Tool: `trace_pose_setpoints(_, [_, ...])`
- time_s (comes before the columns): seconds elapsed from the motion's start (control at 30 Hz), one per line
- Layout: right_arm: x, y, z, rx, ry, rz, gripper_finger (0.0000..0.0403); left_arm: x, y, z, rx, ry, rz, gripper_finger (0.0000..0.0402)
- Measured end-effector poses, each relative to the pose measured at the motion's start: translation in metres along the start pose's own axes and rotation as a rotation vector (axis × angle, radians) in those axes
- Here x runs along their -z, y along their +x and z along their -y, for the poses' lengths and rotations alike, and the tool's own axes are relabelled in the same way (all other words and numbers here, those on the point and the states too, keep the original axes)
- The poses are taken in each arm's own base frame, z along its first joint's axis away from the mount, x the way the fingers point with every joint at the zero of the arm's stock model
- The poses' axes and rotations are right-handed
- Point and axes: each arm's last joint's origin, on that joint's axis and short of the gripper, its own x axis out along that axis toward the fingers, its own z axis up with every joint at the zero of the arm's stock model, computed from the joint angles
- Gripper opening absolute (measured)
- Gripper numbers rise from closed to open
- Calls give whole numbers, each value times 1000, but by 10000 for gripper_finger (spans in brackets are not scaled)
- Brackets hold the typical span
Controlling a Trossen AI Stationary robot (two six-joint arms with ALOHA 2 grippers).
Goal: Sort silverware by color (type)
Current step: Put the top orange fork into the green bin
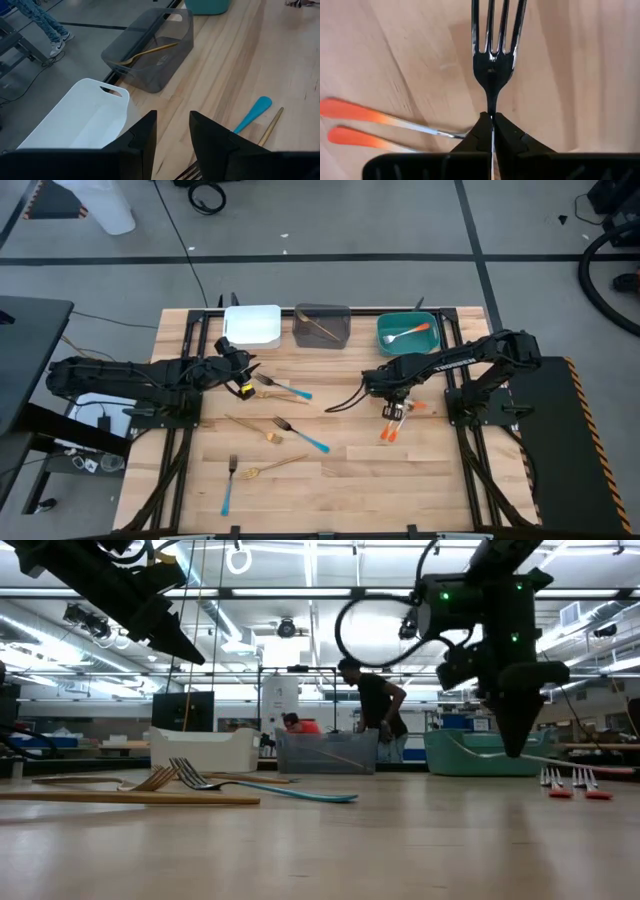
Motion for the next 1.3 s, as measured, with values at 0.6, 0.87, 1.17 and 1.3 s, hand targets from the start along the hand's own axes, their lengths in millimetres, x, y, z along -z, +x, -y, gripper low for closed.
trace_pose_setpoints(0.6, [-5,-17,10,170,-484,-44,10,0,0,0,0,-22,1,123])
trace_pose_setpoints(0.87, [-7,-17,23,317,-691,-100,10,0,0,0,0,-35,0,123])
trace_pose_setpoints(1.17, [-9,-15,52,383,-841,-201,10,0,0,1,27,-55,-2,123])
trace_pose_setpoints(1.3, [-8,-14,69,389,-846,-243,10,0,0,2,69,-58,-5,123])
